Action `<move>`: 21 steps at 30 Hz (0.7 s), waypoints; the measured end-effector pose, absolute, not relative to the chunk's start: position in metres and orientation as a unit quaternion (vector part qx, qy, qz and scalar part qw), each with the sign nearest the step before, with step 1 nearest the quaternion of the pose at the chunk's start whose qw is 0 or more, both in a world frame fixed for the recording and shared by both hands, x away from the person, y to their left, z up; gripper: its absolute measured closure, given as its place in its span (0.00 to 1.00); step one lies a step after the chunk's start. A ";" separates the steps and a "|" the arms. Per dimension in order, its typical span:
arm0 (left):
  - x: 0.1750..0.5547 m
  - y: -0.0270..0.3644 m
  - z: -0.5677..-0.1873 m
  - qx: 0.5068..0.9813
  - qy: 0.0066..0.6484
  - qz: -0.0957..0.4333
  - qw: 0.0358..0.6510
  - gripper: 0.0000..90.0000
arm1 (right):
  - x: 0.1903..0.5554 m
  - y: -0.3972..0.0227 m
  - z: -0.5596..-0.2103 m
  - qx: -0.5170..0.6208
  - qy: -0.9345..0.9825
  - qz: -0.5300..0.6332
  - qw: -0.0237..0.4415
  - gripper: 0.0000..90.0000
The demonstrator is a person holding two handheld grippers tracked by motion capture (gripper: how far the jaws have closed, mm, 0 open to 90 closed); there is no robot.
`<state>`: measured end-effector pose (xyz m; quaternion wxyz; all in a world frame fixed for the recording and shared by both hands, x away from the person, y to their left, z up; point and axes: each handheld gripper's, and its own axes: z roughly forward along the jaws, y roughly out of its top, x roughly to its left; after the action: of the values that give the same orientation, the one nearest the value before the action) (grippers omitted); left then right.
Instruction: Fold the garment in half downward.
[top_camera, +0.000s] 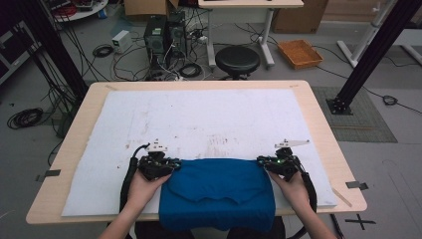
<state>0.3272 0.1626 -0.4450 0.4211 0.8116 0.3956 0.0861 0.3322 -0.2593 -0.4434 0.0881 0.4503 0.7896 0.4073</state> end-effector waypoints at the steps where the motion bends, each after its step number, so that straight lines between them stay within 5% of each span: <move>1: 0.328 0.163 -0.444 0.811 0.393 0.093 0.424 0.91 | 0.332 -0.259 -0.442 0.449 0.789 0.408 0.095 0.93; 21: 0.421 0.150 -0.421 0.809 0.391 0.168 0.405 0.92 | 0.417 -0.254 -0.417 0.452 0.782 0.394 0.173 0.94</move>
<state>0.4211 0.1498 -0.4212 0.4048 0.8093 0.3913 0.1675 0.4174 -0.2537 -0.4175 0.1732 0.4518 0.7816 0.3937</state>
